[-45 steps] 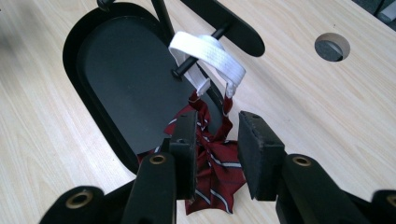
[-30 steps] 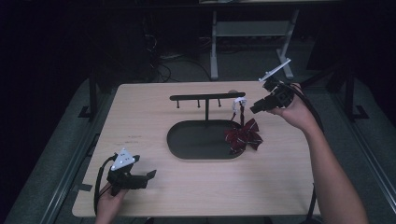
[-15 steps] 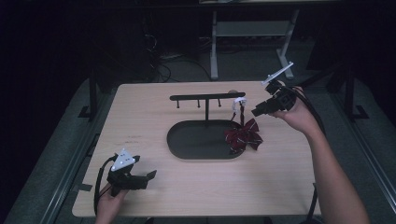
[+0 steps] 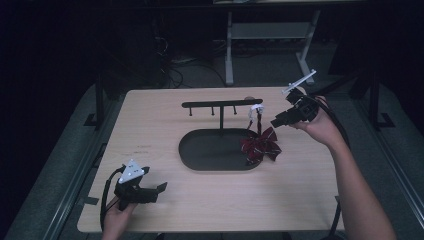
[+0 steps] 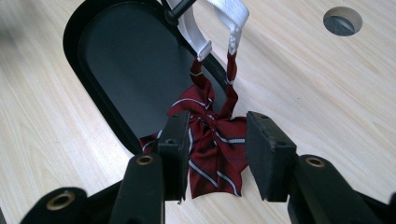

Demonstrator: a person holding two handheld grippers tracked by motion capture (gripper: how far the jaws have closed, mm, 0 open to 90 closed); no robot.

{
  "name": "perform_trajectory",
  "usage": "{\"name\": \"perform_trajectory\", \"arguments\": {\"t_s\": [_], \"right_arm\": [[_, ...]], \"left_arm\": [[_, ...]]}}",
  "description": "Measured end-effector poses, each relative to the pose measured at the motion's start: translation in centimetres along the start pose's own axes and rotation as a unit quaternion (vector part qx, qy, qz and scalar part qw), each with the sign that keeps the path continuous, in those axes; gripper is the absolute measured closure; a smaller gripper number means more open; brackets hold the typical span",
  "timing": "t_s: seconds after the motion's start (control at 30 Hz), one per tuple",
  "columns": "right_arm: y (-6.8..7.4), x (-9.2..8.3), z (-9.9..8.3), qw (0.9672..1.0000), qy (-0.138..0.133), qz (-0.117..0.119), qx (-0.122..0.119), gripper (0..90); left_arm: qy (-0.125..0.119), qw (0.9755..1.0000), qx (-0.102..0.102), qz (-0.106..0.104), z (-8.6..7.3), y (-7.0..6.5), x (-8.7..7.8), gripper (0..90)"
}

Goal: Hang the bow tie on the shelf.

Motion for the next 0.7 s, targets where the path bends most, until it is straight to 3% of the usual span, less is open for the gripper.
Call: {"name": "perform_trajectory", "arguments": {"t_s": [0.7], "right_arm": [[-0.8, 0.5, -1.8, 0.9999, 0.007, 0.009, 0.012, 57.6]], "left_arm": [[0.000, 1.0000, 0.000, 0.000, 0.0, 0.0, 0.0, 13.0]]}}
Point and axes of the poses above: each handheld gripper's, and its own axes: x roughly forward along the jaws, z roughly out of its top, y roughly to its left, the point moved 3 cm from there along x, roughly forward along the jaws, and after that the axes turned 12 degrees about x, right-handed, at the moved point
